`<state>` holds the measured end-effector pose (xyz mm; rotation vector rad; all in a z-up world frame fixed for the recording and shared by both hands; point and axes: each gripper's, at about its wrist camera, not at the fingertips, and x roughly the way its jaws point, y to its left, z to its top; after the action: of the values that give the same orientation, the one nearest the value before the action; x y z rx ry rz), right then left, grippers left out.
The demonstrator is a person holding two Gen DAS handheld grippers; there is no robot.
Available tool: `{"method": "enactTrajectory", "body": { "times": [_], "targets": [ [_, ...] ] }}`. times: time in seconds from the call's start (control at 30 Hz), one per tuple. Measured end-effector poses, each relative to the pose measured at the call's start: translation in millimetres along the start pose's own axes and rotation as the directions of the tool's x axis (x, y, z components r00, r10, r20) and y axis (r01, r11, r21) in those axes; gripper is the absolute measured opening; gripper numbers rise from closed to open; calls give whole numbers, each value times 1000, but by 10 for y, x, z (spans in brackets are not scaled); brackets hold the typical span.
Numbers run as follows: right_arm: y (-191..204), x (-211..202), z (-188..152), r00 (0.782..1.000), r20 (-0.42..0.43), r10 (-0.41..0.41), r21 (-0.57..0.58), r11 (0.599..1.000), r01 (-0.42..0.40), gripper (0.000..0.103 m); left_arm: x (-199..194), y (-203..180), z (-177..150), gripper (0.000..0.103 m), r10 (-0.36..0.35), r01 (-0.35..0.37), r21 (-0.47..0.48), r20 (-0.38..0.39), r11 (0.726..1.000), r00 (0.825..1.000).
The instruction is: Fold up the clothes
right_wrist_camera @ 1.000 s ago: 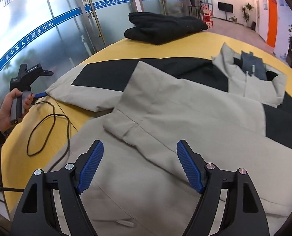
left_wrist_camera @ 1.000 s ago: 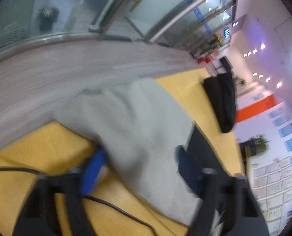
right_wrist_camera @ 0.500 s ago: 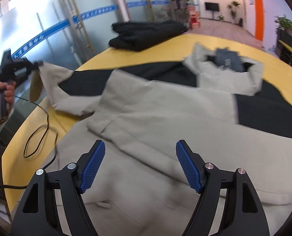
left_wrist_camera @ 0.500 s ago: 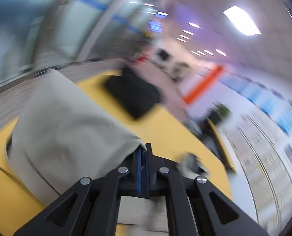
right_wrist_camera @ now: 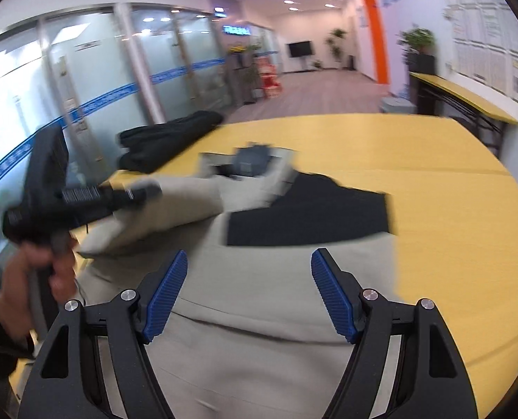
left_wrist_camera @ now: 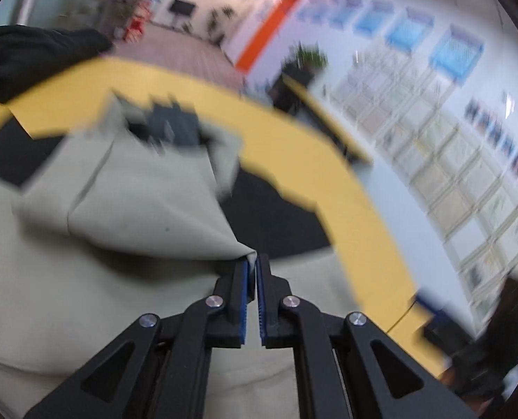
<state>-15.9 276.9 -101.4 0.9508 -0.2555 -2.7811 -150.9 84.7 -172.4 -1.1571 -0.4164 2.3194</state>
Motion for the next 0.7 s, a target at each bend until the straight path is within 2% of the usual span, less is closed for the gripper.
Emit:
{"method": "enactTrajectory", "body": {
  "times": [0.1,0.17,0.2,0.23,0.27,0.3,0.33,0.37,0.43,0.47,0.53,0.63,0.67,0.7],
  "targets": [
    [-268,-62,-34,1000,-19,-25,30,999,25,76,226,-60,-319,9,79,-75,53,-66,996,995],
    [-351,-46,-20,999,-22,-25,40,999,26,80,104,-7,-419,19,97,-94,44,-59,995,994],
    [-330,25,4,999,-30,-17,27,999,18,85,-14,55,-451,20,90,-89,33,-47,995,995],
    [-309,95,28,999,-38,-9,14,1000,9,87,-169,94,-467,27,90,-90,28,-17,996,996],
    [-288,166,51,999,-46,-1,1,1000,1,90,-325,131,-483,43,91,-91,24,14,996,996],
    [-268,237,75,999,-54,7,-13,1000,-8,91,-480,169,-499,54,92,-92,19,45,996,995],
    [-247,308,99,998,-62,15,-26,1000,-16,91,-667,231,-506,72,82,-84,19,85,996,993],
    [-201,387,126,997,-69,24,-45,999,-27,91,-862,317,-502,83,91,-95,24,128,995,988],
    [87,612,202,996,-74,52,-134,989,-62,91,-1132,459,-421,86,130,-139,32,191,990,973],
    [271,731,239,995,-78,67,-184,980,-80,92,-1211,587,-400,87,175,-184,33,198,982,965],
    [672,1001,275,993,-89,73,-292,952,-96,95,-1226,839,-279,86,218,-221,-3,169,975,961],
    [1209,1555,162,992,-129,12,-447,892,-70,96,-1176,1242,-222,86,238,-230,-79,112,970,965],
    [1353,1766,103,988,-150,-24,-489,871,-53,93,-1151,1340,-159,86,253,-245,-81,110,966,961],
    [1484,1973,43,984,-166,-65,-527,849,-33,85,-1120,1426,-194,86,263,-255,-84,109,963,958]
  ]
}}
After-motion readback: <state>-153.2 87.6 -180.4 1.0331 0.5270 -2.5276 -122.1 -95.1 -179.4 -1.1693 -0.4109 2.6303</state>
